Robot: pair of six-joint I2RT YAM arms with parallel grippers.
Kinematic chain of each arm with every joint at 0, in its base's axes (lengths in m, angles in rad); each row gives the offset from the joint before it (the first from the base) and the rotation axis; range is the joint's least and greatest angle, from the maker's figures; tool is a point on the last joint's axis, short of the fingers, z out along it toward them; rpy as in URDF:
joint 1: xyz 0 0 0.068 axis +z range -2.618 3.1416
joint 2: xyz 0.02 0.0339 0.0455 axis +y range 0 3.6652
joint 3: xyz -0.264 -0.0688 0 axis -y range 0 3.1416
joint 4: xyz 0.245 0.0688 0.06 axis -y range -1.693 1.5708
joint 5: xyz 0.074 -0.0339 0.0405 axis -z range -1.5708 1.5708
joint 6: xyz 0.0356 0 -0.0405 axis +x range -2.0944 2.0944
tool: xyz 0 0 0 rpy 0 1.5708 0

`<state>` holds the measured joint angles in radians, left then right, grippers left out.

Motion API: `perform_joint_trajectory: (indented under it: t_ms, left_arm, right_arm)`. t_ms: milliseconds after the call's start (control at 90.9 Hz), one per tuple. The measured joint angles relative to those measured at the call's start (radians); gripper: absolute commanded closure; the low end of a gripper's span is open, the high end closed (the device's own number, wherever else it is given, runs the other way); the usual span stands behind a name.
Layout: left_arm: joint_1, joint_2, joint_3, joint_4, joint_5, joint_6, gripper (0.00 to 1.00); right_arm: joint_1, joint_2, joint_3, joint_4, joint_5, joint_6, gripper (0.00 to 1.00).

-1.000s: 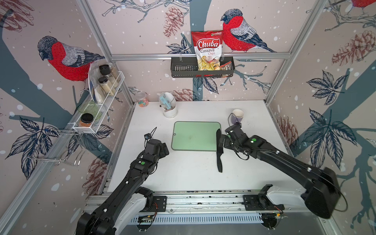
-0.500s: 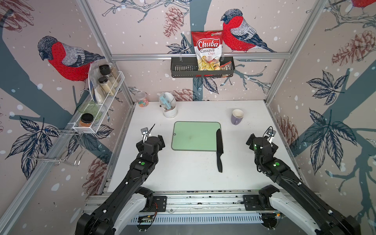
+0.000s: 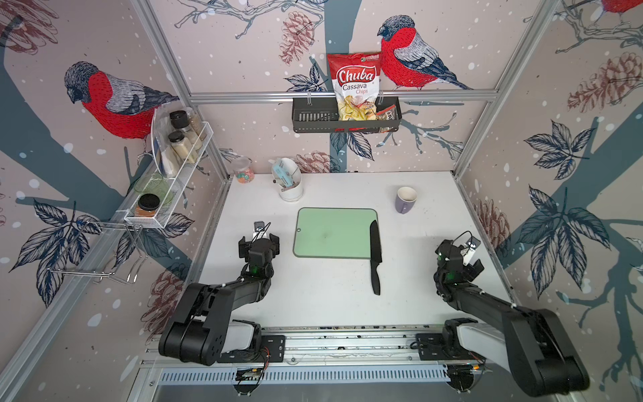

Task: Align the knife with the edge of the cutting board
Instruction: Reset both arms

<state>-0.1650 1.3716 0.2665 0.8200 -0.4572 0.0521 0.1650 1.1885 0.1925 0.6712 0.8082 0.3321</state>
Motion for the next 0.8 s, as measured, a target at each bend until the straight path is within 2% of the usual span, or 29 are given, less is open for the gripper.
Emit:
perform_joint_trajectory:
  t_ms: [143,275,341,407,473,561,803]
  left_arm:
    - [0.054,0.154,0.031,0.128,0.134,0.01,0.05]
    - [0.08,0.171,0.05,0.132,0.188,0.007,0.04]
    - [0.114,0.175,0.104,0.095,0.221,-0.005,0.02]
    - [0.146,0.167,0.124,0.089,0.246,-0.031,0.02]
    - [0.156,0.172,0.122,0.083,0.26,-0.045,0.02]
    - [0.157,0.172,0.122,0.058,0.296,-0.051,0.02]
    - [0.158,0.175,0.121,0.058,0.307,-0.061,0.02]
  right_arm:
    - [-0.042,0.179,-0.05,0.31,-0.045,-0.073,0.0]
    - [-0.07,0.219,-0.003,0.363,-0.203,-0.131,0.0]
    - [-0.08,0.317,0.044,0.458,-0.268,-0.157,0.0]
    - [-0.091,0.332,0.109,0.304,-0.338,-0.177,0.0]
    - [-0.1,0.337,0.128,0.354,-0.377,-0.179,0.0]
    - [-0.104,0.325,0.139,0.297,-0.4,-0.179,0.0]
    - [-0.079,0.326,0.146,0.271,-0.391,-0.198,0.0]
